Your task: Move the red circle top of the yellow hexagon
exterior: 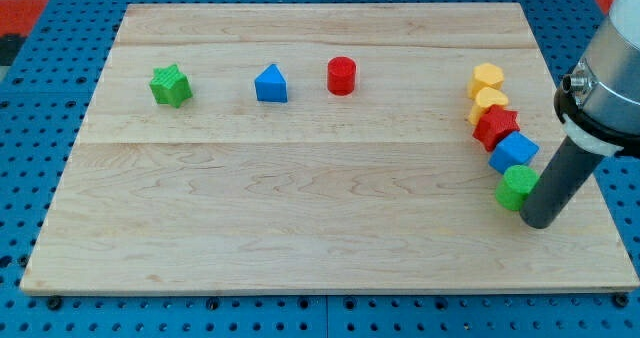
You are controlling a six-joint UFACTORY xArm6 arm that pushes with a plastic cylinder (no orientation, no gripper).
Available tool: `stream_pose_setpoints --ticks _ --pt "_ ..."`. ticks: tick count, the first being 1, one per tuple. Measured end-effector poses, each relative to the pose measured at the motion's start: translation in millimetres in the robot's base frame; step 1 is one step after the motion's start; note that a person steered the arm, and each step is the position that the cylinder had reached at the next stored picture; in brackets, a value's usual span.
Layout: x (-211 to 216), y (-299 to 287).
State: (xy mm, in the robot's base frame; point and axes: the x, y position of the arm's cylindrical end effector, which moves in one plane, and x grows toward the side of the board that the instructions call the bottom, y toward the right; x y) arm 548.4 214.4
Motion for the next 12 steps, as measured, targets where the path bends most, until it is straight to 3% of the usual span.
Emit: stream_pose_setpoints --ticks 1,2,3,4,6,8,10,12 --pt "17 -26" --pt "2 -120" --pt "-48 -201" --pt "-115 -210" --pt "-210 -216" --pt "-244 -151" --pt "-264 -202" --pt "-268 -95"
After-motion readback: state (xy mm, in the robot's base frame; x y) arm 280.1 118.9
